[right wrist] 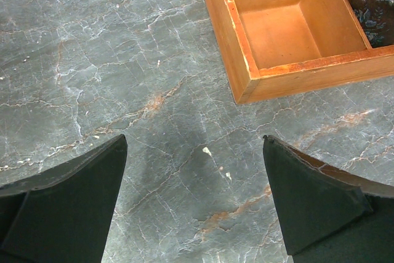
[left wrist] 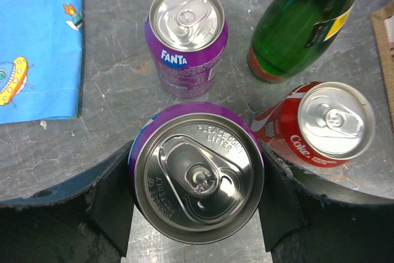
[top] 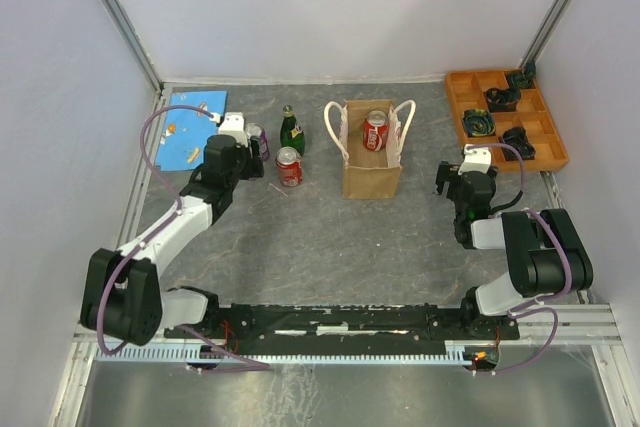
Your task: Take the beverage out of the canvas bag
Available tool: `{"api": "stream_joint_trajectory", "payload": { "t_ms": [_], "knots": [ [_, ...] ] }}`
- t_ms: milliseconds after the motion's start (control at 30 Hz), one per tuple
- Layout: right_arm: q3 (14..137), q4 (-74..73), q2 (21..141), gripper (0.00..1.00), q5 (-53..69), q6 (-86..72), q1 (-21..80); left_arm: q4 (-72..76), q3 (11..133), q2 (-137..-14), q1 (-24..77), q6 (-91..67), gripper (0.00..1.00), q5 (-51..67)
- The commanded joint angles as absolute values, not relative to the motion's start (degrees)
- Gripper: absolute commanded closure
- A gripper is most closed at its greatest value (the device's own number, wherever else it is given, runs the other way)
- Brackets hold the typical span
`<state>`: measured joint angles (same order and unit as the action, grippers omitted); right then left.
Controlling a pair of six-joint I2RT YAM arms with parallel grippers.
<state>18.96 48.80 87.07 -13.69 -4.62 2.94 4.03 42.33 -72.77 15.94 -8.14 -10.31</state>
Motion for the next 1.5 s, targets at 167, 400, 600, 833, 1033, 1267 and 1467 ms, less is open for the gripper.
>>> {"api": "stream_joint_trajectory", "payload": {
  "t_ms": [167, 400, 600, 833, 1033, 1267, 1467],
  "knots": [
    [20.5, 50.2, 86.5, 0.01, -13.3, -4.4, 2.8, 14.2, 45.5, -78.7, 15.4, -11.8, 0.97, -7.9],
    [20.6, 50.2, 86.5, 0.01, -13.3, -4.4, 2.8, 15.2, 46.3, -82.8, 15.3, -12.2, 0.97, -7.0],
    [20.5, 50.2, 86.6, 0.01, -13.2, -4.4, 2.8, 13.9, 47.2, -85.4, 15.3, -13.2, 0.83, -7.9],
    [20.6, 50.2, 86.5, 0.01, -13.3, -4.4, 2.8, 12.9, 47.6, -85.3, 15.3, -13.3, 0.02, -9.6],
    [20.6, 50.2, 86.5, 0.01, -13.3, -4.4, 2.8, 11.4, 49.3, -84.6, 15.3, -11.8, 0.01, -11.3],
    [20.5, 50.2, 86.5, 0.01, -13.3, -4.4, 2.8, 9.1, 54.1, -79.6, 15.3, -8.6, 0.00, -11.1],
    [20.6, 50.2, 86.5, 0.01, -13.2, -4.4, 2.8, 8.3, 64.9, -77.5, 15.6, -3.2, 0.02, 1.7]
  ]
}}
